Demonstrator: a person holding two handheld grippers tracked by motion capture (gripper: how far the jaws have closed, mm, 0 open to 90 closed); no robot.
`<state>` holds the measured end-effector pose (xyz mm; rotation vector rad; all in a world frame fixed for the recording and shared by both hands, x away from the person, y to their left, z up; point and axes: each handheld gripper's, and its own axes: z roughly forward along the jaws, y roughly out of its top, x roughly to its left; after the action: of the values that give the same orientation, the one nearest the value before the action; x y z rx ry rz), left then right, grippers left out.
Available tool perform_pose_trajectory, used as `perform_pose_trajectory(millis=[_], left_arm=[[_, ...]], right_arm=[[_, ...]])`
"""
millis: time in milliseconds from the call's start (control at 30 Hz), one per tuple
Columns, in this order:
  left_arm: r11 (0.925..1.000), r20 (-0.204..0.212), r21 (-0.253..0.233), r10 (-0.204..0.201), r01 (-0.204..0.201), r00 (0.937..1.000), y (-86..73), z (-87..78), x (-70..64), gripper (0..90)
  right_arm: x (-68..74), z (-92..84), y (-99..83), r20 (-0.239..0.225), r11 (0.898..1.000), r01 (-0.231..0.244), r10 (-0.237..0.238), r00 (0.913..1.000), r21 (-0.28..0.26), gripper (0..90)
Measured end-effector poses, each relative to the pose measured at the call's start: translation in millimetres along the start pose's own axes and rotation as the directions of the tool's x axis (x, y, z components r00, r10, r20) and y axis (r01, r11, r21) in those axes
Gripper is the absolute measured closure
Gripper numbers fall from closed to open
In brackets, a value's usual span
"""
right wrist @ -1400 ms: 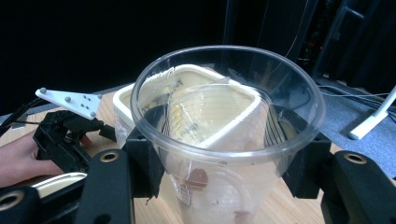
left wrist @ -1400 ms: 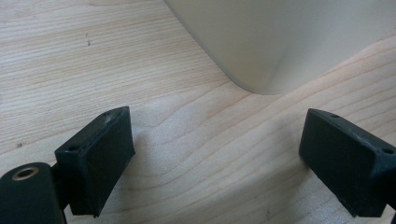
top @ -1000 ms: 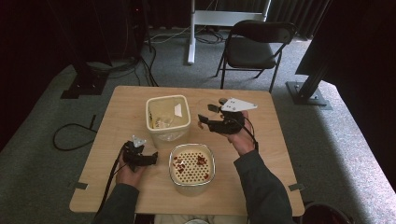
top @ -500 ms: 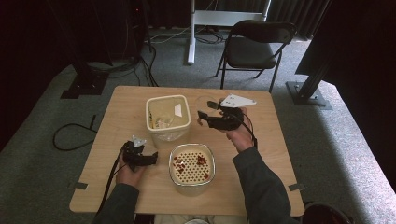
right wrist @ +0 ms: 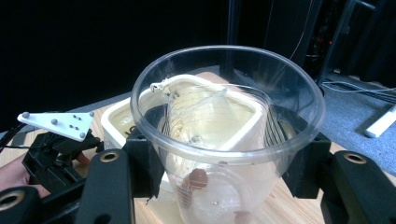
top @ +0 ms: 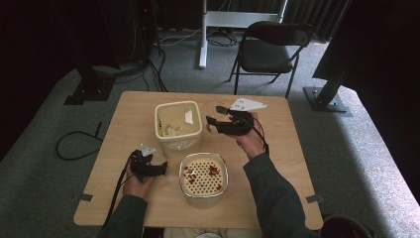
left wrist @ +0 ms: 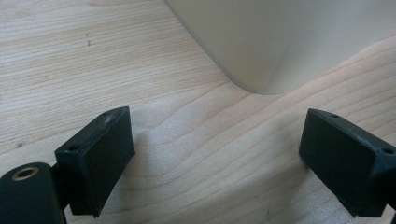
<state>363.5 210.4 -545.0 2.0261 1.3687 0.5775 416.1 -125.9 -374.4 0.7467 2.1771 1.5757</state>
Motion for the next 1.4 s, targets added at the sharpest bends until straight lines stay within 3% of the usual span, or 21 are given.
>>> perform_pose_trajectory(millis=[1000,1400], left_arm=[[1.0,0.002,0.001,0.001,-0.001,1.0,0.1,-0.1,0.1,10.7],[1.0,0.002,0.001,0.0,0.0,1.0,0.1,-0.1,0.1,10.6]], right_arm=[[-8.9,17.2,6.9,-0.038,0.998,-0.068,0.068,0.9969,-0.002,40.9],[-10.3,26.2,16.2,-0.045,0.998,-0.061,0.061,0.9971,0.004,40.9]])
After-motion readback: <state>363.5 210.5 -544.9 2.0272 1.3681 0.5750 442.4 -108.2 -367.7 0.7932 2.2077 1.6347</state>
